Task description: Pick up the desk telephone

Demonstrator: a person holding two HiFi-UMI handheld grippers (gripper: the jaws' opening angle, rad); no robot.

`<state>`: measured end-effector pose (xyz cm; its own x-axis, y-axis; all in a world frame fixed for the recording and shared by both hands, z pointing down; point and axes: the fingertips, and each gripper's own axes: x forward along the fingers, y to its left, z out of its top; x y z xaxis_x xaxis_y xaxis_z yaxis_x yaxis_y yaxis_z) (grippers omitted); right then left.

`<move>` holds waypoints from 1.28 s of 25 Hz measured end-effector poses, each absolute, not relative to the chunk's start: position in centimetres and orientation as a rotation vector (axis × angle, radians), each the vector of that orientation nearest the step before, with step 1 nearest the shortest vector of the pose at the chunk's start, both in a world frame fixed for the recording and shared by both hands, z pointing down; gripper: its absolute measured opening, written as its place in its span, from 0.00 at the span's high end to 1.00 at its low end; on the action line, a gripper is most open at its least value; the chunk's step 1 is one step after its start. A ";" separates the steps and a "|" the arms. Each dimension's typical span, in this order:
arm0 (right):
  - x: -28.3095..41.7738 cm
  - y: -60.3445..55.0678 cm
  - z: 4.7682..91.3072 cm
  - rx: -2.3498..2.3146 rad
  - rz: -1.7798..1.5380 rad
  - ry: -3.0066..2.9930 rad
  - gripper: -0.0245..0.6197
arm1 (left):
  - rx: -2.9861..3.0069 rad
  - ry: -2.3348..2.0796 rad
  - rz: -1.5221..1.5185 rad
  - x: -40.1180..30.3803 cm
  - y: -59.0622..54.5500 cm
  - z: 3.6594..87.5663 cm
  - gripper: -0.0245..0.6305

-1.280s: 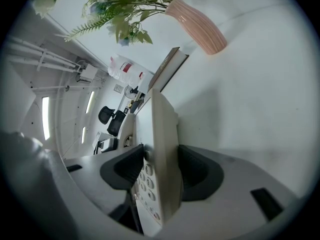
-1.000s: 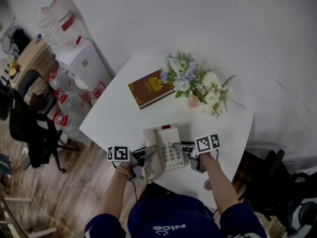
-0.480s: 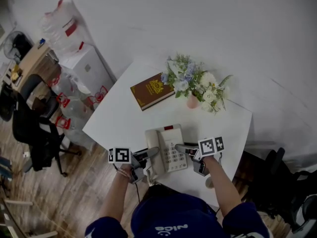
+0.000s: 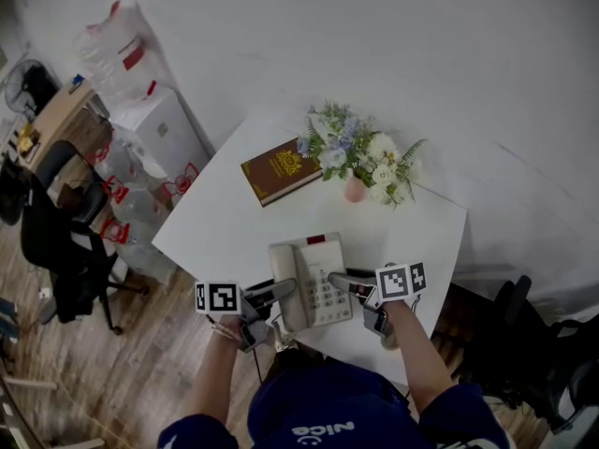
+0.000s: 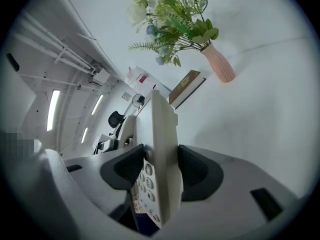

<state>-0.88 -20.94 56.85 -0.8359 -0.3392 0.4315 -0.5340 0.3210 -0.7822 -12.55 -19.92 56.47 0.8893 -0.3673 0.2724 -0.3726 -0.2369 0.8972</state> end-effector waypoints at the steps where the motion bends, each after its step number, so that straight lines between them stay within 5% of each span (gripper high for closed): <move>1: -0.8 -20.7 56.5 0.806 1.523 -2.402 0.60 | 1.844 -0.550 -0.001 -12.4 -19.6 56.1 0.38; 32: -1.5 -18.1 46.3 0.905 1.339 -2.656 0.60 | 1.944 -0.610 -0.091 -13.3 -16.8 46.0 0.38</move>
